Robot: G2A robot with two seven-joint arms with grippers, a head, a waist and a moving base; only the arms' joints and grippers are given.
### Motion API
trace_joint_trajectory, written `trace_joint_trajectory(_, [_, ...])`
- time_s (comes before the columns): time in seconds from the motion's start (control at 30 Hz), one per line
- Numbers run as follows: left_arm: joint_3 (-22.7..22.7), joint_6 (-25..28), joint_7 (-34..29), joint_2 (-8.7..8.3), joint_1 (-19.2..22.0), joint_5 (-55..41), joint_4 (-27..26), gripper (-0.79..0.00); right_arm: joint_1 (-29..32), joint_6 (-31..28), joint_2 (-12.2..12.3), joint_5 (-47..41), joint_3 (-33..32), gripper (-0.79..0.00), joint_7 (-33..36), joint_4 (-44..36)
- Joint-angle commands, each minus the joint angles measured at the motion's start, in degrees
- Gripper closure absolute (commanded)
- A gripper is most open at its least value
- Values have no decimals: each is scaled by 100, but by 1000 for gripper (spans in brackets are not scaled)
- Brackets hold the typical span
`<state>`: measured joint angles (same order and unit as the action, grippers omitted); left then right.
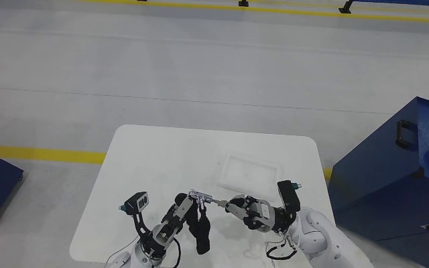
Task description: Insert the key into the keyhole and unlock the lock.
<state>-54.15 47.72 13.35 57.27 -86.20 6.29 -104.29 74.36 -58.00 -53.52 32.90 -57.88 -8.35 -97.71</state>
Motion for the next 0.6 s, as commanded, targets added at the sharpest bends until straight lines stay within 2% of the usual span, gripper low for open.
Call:
trace_joint_trajectory(0.0, [0, 0, 0, 0, 0, 0, 0, 0, -43, 0, 26, -150, 59, 0, 49, 0])
trace_joint_trajectory(0.33, [0, 0, 0, 0, 0, 0, 0, 0, -223, 0, 167, -1055, 318, 0, 580, 17])
trace_joint_trajectory(0.57, [0, 0, 0, 0, 0, 0, 0, 0, -339, 0, 262, -2044, 481, 0, 1211, 6])
